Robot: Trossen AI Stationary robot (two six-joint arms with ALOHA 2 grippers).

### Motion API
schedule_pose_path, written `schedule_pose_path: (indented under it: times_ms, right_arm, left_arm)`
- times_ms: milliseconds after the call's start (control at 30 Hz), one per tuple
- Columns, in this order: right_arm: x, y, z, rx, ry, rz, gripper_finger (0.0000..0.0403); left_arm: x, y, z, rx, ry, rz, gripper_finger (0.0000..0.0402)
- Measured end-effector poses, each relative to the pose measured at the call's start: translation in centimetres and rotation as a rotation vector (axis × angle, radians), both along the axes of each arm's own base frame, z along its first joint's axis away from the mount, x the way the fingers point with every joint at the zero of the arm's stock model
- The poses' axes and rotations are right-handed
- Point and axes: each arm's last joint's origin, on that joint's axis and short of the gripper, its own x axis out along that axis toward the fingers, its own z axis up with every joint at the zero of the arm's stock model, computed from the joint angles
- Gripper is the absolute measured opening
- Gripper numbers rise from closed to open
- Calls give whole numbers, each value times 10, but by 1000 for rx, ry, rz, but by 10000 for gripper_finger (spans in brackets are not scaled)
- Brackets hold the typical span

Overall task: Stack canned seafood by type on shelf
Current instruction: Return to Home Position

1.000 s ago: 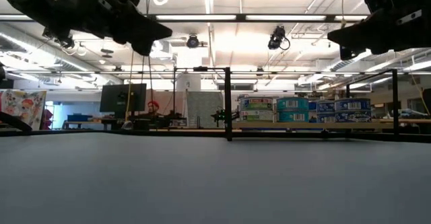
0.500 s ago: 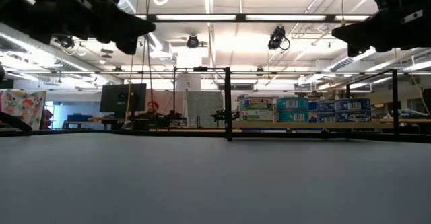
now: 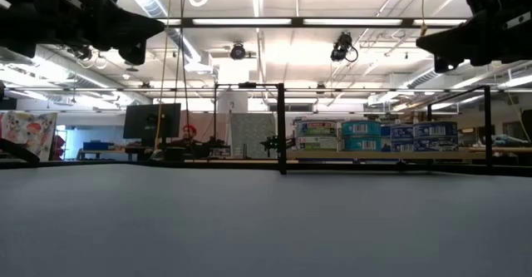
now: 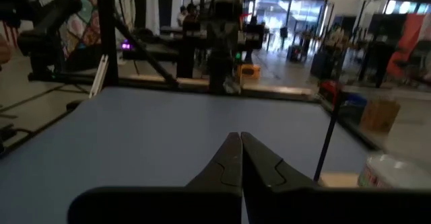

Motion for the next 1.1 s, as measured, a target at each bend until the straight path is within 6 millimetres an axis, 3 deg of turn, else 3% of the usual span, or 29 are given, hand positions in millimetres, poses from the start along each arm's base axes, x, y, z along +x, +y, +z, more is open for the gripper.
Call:
schedule_pose_path:
  times_ms: [300,467,833,1100]
  right_arm:
    - [0,-2,-7,-2,29,-57,3]
    - [-1,-2,-22,36,46,-60,3]
    - [-8,-1,-16,39,-30,-48,2]
    - [-8,-2,-15,46,-39,-79,2]
  left_arm:
    - [-12,-1,-3,-18,27,-1,5]
    - [-20,-1,2,1,-17,0,5]
    - [-54,-1,1,-13,-59,68,5]
    - [-50,1,-7,32,-75,128,5]
